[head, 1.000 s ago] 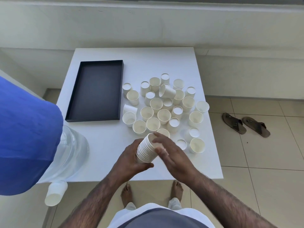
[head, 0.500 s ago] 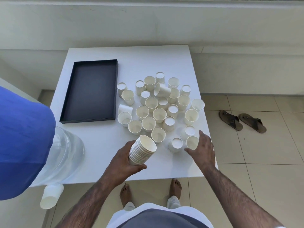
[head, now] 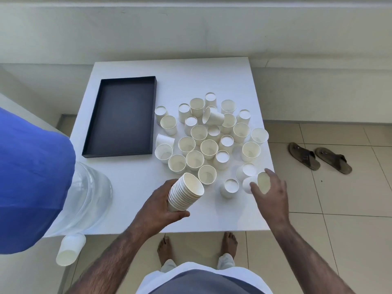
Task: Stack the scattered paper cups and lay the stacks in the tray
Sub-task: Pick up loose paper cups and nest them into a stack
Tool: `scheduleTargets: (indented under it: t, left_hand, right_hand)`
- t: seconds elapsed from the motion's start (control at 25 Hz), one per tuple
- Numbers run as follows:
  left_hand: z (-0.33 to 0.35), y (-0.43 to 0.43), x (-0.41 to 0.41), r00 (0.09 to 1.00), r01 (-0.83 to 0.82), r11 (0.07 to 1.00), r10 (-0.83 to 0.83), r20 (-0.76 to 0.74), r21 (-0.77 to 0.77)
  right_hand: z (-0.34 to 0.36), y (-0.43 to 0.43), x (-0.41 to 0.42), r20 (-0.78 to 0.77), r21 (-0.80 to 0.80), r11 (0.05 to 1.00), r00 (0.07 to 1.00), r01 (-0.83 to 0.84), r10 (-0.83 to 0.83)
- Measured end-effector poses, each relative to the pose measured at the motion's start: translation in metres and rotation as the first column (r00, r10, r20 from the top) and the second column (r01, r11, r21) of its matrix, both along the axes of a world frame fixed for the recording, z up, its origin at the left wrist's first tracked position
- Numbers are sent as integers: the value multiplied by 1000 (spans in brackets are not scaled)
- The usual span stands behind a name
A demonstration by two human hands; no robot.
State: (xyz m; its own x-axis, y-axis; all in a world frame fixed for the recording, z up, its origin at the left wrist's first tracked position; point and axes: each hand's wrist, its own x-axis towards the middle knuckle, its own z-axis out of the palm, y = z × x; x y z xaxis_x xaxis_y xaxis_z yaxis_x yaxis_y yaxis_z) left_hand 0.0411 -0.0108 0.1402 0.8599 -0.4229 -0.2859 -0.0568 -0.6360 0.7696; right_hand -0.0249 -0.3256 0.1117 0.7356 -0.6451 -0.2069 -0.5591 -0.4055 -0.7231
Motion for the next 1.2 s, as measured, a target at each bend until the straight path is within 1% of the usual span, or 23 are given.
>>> scheduleTargets:
  t: [0.08, 0.16, 0.2, 0.28, 0.44, 0.48, 0.6, 0.68, 0.76, 0.84, 0.92, 0.96, 1.0, 1.04, 1.08, 1.12, 1.16, 1.2]
  left_hand:
    - [1, -1, 1, 1000, 22, 1000, -23, 15, 10]
    - [1, -3, 1, 999, 43, 999, -43, 22, 18]
    - [2, -5, 3, 998, 53, 998, -53, 22, 20]
    - [4, -9, 6, 997, 75, 997, -75, 22, 13]
    - [1, -10, 14, 991, 136, 990, -137, 11, 26]
    - [0, -9, 14, 990, 141, 990, -142, 2, 27]
    - [-1, -11, 8, 992, 122, 992, -122, -18, -25]
    - [-1, -15, 4, 994, 102, 991, -105, -29, -91]
    - [-4, -23, 4, 996, 76, 986, -81, -31, -146]
    - [-8, -31, 4, 996, 69, 986, -77, -45, -152]
    - [-11, -38, 5, 987, 99, 980, -119, -110, -171]
    - [-14, -39, 6, 978, 102, 968, -139, -153, -227]
    - [-17, -39, 7, 976, 72, 952, -129, -177, -297]
    - [-24, -36, 9, 984, 0, 941, -61, -170, -339]
    - [-33, -33, 13, 989, -103, 935, 60, -135, -339]
    - [-46, -29, 19, 977, -211, 934, 195, -86, -288]
    - [-60, -24, 26, 954, -299, 933, 299, -33, -198]
    - [-72, -21, 34, 936, -347, 935, 350, 30, -73]
  right_hand:
    - [36, 11, 1, 162, 223, 975, 986, -9, -27]
    - [64, 30, 6, 264, 407, 905, 965, -122, 12]
    - [72, 41, 9, 281, 444, 876, 958, -187, 62]
    - [80, 58, 16, 278, 428, 846, 937, -318, 211]
    - [74, 84, 26, 184, 343, 802, 872, -489, 453]
    - [71, 90, 26, 164, 341, 794, 864, -503, 477]
    - [64, 107, 23, 156, 435, 749, 861, -499, 483]
    - [57, 110, 23, 193, 494, 730, 878, -472, 437]
    - [49, 108, 20, 271, 617, 685, 922, -387, 276]
    - [43, 107, 17, 303, 717, 617, 942, -323, 141]
    - [38, 105, 16, 276, 763, 591, 959, -260, 66]
    - [35, 102, 17, 246, 786, 581, 969, -213, 23]
    - [32, 98, 19, 208, 810, 565, 978, -154, -30]
    - [30, 92, 21, 164, 834, 543, 983, -92, -86]
    - [28, 84, 23, 126, 857, 514, 983, -41, -132]
    - [27, 76, 23, 100, 872, 489, 982, -9, -162]
    - [26, 70, 22, 83, 883, 469, 980, 10, -178]
    - [25, 63, 21, 76, 888, 459, 980, 16, -182]
